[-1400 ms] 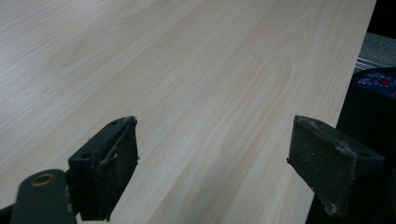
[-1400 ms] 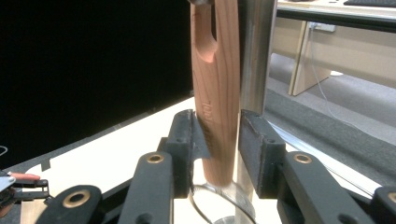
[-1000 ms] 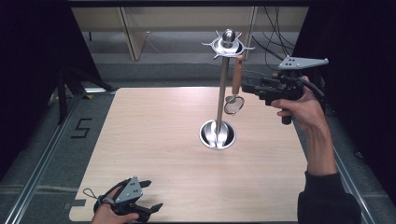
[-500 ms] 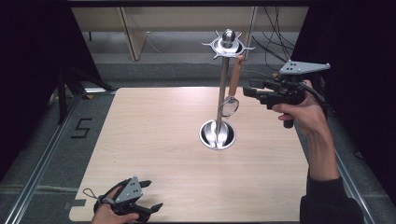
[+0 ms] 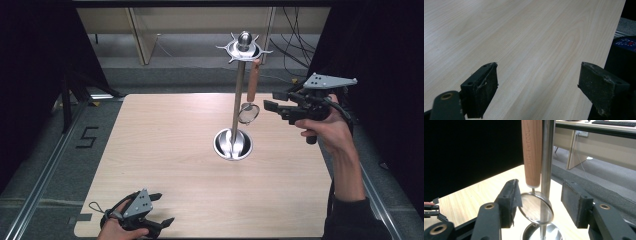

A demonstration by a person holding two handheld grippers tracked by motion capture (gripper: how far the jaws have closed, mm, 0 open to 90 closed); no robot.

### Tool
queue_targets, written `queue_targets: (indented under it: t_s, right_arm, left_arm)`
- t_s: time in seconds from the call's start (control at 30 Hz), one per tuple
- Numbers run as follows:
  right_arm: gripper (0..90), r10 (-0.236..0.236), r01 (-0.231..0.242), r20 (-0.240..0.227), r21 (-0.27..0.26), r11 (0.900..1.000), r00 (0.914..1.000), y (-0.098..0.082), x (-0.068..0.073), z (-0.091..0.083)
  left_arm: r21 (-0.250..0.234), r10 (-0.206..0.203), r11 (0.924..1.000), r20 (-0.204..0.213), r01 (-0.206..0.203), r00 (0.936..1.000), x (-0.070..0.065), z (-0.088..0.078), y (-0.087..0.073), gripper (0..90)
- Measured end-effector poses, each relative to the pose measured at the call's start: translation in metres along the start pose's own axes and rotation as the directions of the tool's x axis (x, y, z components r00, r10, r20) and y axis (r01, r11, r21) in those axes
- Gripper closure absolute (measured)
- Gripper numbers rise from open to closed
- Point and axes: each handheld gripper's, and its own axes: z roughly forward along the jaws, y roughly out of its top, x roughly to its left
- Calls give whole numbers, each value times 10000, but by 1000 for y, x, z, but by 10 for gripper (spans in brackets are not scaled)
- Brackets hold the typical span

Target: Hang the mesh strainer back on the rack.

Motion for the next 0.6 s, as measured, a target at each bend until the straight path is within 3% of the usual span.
queue_targets:
  t_s: [0.23, 0.27, 0.53, 0.57, 0.6]
  right_arm:
    - [460, 15, -15, 163, -9, 10000, 9999, -10, 3, 0]
    - [457, -22, 22, 19, -36, 10000, 10000, -11, 3, 0]
    - [425, 2, -7, 328, 149, 9999, 9995, -20, 7, 0]
    - [423, -51, 49, 285, 62, 10000, 9996, -21, 7, 0]
    - [422, 76, -77, 304, 28, 10000, 9995, -22, 8, 0]
  left_arm:
    - [0, -41, 10000, 25, 41, 10000, 0, 0, 0, 153]
    - [19, 28, 10000, -6, -28, 10000, 0, 0, 0, 153]
    - [75, -16, 10000, 63, 15, 10000, 0, -1, 0, 153]
    - [101, 221, 9997, -134, -220, 9997, 1, -1, 0, 153]
    - [108, 163, 9998, -140, -161, 9998, 1, -1, 0, 153]
